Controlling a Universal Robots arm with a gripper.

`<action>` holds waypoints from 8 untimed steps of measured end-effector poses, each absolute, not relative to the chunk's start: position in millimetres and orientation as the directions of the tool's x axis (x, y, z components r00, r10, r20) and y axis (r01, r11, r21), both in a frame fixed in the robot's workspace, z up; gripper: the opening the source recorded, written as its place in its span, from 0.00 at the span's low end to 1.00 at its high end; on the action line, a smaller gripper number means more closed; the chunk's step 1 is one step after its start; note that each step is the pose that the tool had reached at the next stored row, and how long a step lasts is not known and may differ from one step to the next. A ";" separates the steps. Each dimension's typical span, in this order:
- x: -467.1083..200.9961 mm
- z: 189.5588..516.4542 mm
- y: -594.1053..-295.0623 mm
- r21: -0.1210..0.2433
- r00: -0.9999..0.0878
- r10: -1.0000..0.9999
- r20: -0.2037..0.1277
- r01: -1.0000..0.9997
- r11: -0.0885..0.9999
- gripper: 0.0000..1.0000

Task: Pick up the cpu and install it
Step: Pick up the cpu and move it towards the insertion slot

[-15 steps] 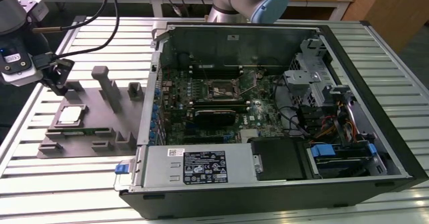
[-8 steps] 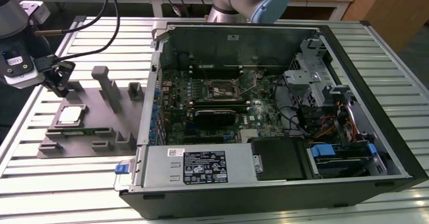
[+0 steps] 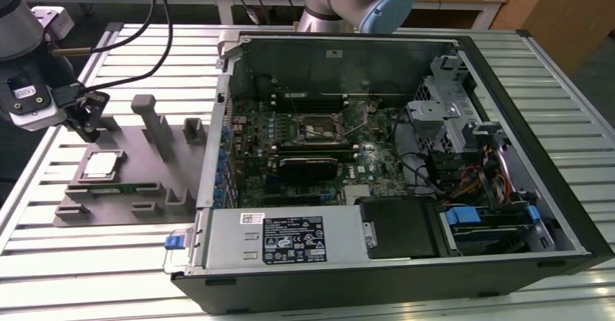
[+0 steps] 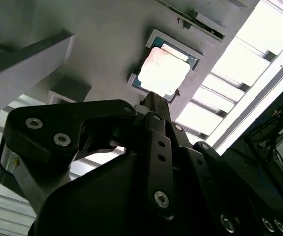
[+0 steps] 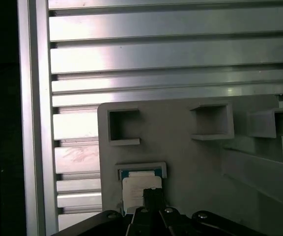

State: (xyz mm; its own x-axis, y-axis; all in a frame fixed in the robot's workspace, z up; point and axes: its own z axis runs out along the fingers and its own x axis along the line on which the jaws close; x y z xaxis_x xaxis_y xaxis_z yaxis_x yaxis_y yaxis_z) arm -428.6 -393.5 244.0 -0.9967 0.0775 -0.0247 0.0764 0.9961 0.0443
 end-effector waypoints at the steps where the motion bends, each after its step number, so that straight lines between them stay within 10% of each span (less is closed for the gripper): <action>1: -428.6 243.2 -393.7 0.044 -0.997 0.077 -0.025 0.076 0.996 0.11; 8: -428.7 237.5 -395.2 0.044 -0.997 0.077 -0.025 0.076 0.996 0.11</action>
